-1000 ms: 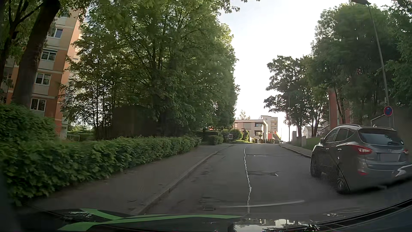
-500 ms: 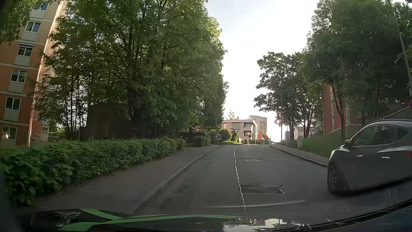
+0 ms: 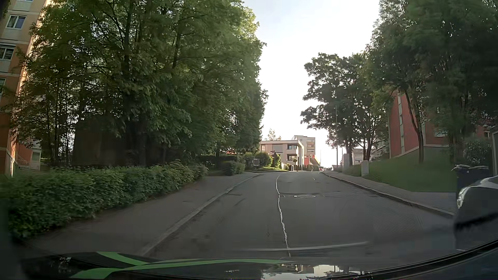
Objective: Follow the waypoints while adhering to traffic rules and regulations
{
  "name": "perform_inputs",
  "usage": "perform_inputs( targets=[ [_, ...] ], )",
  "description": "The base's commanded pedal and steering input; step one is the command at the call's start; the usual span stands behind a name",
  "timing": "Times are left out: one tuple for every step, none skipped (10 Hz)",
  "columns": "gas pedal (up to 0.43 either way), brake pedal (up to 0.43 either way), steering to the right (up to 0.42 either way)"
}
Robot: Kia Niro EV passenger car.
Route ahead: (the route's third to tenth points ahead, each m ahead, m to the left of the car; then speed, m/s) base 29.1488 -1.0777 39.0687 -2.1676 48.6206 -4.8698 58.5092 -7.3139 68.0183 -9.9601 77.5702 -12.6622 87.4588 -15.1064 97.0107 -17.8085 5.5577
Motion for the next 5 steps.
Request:
perform_inputs(
  targets=[
    [0.24,0.0,0.003],
    [0.24,0.0,0.003],
    [0.24,0.0,0.003],
    [0.24,0.0,0.002],
    [0.24,0.0,0.004]
  ],
)
